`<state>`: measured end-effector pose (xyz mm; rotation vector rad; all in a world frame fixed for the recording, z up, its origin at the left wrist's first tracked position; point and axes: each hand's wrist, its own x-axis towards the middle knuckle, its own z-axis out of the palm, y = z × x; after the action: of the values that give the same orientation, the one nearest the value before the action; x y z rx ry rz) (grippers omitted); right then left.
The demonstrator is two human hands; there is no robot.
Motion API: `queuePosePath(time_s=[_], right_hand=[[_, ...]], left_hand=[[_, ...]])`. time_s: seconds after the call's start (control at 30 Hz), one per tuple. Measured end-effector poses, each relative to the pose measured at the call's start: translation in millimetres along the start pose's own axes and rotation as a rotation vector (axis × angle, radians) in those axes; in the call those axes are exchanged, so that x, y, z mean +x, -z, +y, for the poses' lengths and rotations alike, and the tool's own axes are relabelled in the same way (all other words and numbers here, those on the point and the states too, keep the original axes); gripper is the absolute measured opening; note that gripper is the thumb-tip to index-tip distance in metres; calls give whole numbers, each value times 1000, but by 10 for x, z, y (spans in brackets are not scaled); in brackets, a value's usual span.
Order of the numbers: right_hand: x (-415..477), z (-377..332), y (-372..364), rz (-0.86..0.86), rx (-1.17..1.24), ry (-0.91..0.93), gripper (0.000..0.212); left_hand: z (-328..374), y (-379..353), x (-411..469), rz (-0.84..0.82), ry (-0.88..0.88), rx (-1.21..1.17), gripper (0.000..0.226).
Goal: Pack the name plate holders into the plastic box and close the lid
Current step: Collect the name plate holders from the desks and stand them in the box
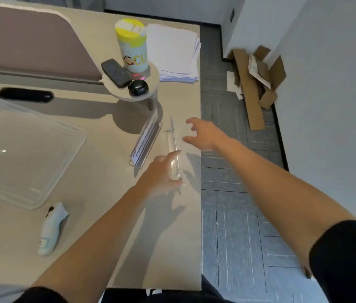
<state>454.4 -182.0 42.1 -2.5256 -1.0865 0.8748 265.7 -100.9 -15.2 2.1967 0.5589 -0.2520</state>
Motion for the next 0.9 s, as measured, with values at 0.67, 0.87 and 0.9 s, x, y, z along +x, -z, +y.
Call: queuePosePath(time_s=[0.67,0.87,0.9], right_hand=[[891,-220,-224,-182,278,2,89],[835,-332,-84,-67,332,-20,77],[811,-368,-43,-36,348,-5,73]], left_hand=[[-182,-318,44,229,107,-4,53],[-99,19,-66,323,189,-181,59],[-85,96,-91,344,200,-212,60]])
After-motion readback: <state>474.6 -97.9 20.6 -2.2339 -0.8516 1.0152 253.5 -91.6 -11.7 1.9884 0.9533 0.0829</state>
